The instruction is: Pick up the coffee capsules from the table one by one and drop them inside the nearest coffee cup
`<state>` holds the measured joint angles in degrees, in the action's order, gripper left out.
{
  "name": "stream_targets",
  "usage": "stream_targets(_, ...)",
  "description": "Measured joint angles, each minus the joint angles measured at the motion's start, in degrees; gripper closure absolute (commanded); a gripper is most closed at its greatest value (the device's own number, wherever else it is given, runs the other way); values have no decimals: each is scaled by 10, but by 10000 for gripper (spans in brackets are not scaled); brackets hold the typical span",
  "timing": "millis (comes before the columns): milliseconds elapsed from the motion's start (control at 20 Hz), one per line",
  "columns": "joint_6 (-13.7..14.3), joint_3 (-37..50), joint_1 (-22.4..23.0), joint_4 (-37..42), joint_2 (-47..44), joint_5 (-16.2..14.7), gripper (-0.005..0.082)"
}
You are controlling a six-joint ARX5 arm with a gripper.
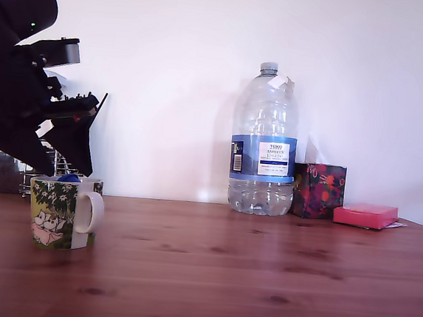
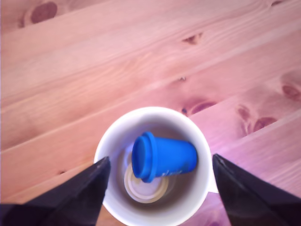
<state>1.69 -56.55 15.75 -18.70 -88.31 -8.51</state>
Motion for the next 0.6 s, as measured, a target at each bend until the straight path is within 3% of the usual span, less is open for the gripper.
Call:
stream_targets(150,0,-3,0,-27,12,0,750)
stream_targets(200,2,-3,0,-40,22,0,785)
stream_targets(400,15,-3,0,-69,87,0,789)
stream_targets(600,15,20,0,-32,168,0,789)
